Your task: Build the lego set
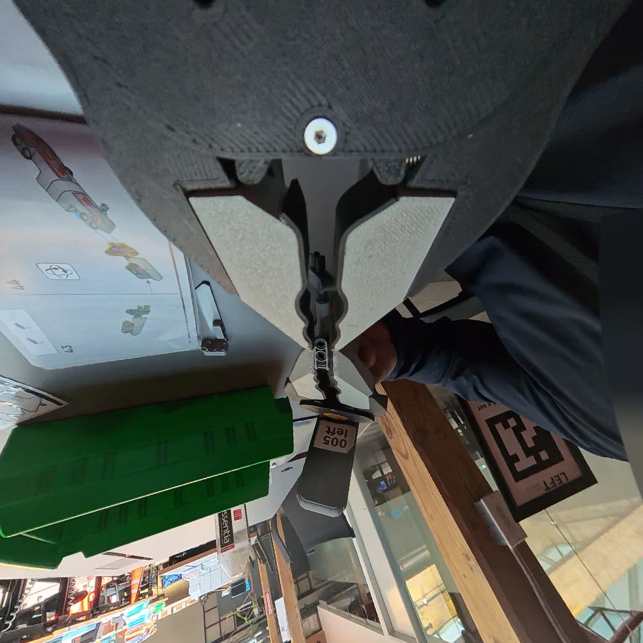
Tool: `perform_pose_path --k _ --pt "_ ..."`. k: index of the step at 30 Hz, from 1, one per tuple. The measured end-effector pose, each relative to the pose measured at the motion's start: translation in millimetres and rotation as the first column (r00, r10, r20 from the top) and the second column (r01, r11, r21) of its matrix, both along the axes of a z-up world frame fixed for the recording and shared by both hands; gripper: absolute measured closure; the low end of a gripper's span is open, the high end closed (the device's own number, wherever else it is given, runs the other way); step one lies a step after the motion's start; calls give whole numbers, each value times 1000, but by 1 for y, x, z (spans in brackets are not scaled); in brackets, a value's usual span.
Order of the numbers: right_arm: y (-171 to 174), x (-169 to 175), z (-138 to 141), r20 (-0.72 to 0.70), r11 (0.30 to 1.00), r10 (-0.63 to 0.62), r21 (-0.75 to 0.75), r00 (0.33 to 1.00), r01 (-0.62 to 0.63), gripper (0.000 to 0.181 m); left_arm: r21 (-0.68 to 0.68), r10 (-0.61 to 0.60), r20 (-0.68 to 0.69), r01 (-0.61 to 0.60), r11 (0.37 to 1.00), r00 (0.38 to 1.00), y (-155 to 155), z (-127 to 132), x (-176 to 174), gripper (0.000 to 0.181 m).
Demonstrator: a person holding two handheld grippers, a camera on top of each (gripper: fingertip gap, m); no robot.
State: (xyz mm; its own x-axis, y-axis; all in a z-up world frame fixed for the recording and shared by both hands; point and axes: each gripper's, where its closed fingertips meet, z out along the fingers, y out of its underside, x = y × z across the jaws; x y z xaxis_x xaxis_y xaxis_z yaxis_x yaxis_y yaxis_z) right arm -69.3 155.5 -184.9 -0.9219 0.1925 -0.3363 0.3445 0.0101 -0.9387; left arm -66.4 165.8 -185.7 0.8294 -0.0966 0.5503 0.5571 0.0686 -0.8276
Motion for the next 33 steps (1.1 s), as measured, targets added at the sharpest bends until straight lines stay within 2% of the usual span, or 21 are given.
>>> perform_pose_path --k 6,8,13,18,30,33 --pt "-3 5 7 -37 1000 3 6 999 -3 177 41 -42 -7 42 998 999 -1 5 6 176" --pt "-5 2 8 -27 1000 -28 12 999 28 177 34 0 -41 1 999 999 -4 6 3 176" --pt "-9 -16 10 124 985 -104 -125 987 120 177 69 83 21 -85 994 996 -9 8 -14 176" --pt "-10 -24 14 224 961 -109 -227 969 160 178 99 121 44 -125 987 992 -11 11 -20 176" --pt "-12 -28 19 244 942 -120 -277 962 188 178 127 143 56 -150 981 988 -14 15 -23 176" --pt "-13 -26 18 233 947 -92 -279 968 157 177 101 168 3 -167 981 986 -15 13 -22 176"
